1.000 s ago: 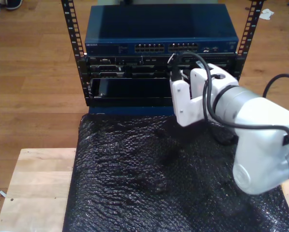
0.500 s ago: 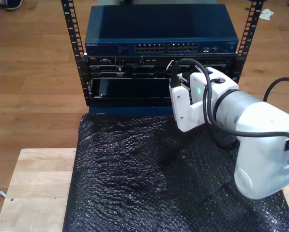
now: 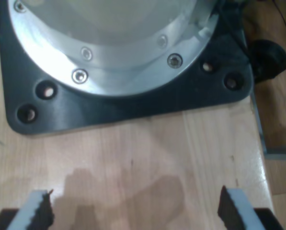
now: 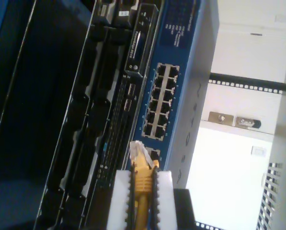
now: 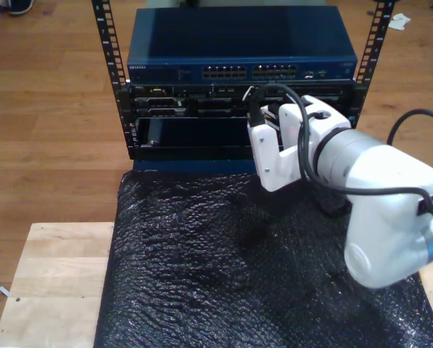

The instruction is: Grab the cable and plug it in

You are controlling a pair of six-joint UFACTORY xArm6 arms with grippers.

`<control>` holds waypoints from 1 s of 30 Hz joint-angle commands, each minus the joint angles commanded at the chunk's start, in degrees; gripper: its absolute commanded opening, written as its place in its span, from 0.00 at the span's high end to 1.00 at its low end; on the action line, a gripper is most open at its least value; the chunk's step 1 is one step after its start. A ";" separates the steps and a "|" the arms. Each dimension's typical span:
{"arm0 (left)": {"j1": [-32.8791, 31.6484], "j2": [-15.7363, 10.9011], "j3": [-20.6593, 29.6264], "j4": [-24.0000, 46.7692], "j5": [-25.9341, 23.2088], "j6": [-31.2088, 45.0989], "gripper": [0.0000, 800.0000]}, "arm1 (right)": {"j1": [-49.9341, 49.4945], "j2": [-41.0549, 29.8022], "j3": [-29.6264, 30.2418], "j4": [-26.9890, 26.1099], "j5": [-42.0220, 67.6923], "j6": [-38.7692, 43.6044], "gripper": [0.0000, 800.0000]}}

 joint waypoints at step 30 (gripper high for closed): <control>0.00 0.00 0.00 0.00 0.00 0.00 0.00 | -4.66 17.67 -3.96 9.14 -35.78 3.34 1.00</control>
